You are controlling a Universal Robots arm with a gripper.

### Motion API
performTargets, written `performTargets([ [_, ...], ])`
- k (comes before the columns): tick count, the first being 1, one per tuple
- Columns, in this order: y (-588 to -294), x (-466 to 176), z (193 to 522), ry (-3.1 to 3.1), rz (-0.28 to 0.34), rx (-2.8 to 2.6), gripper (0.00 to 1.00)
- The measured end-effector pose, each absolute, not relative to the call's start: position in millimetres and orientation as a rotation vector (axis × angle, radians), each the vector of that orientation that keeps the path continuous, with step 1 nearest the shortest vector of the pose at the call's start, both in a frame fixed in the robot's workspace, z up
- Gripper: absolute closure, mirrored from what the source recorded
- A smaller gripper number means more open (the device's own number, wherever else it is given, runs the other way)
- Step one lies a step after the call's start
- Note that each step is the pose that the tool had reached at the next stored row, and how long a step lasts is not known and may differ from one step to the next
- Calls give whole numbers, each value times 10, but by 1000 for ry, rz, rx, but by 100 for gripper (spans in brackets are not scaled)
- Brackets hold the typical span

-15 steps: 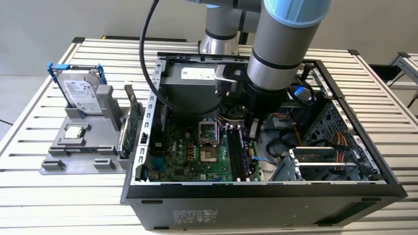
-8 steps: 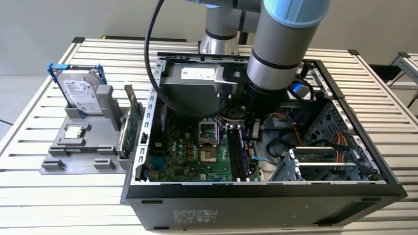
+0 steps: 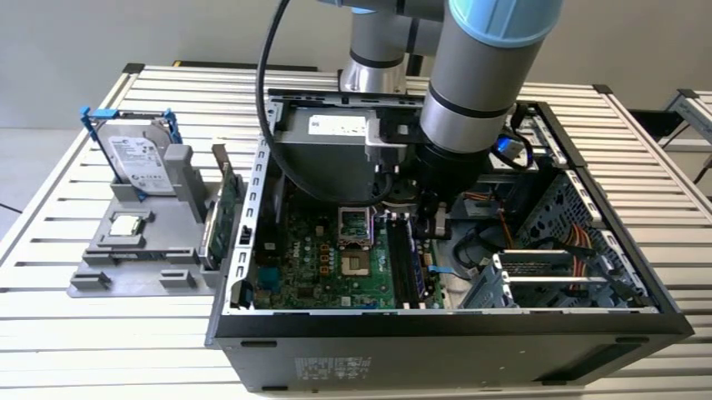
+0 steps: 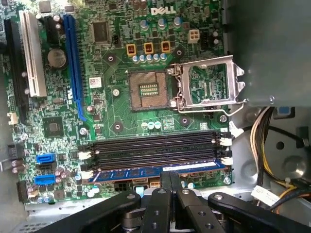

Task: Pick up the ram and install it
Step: 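Press down the ram until it locks into place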

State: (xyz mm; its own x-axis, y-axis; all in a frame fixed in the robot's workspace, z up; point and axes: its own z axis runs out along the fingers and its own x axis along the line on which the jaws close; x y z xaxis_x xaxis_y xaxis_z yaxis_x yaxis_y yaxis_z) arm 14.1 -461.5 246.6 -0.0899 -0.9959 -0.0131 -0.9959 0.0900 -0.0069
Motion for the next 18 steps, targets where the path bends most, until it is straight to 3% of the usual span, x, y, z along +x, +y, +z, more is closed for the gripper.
performTargets([
  [18,-4616,153,2439,2249,8,-2176,100],
])
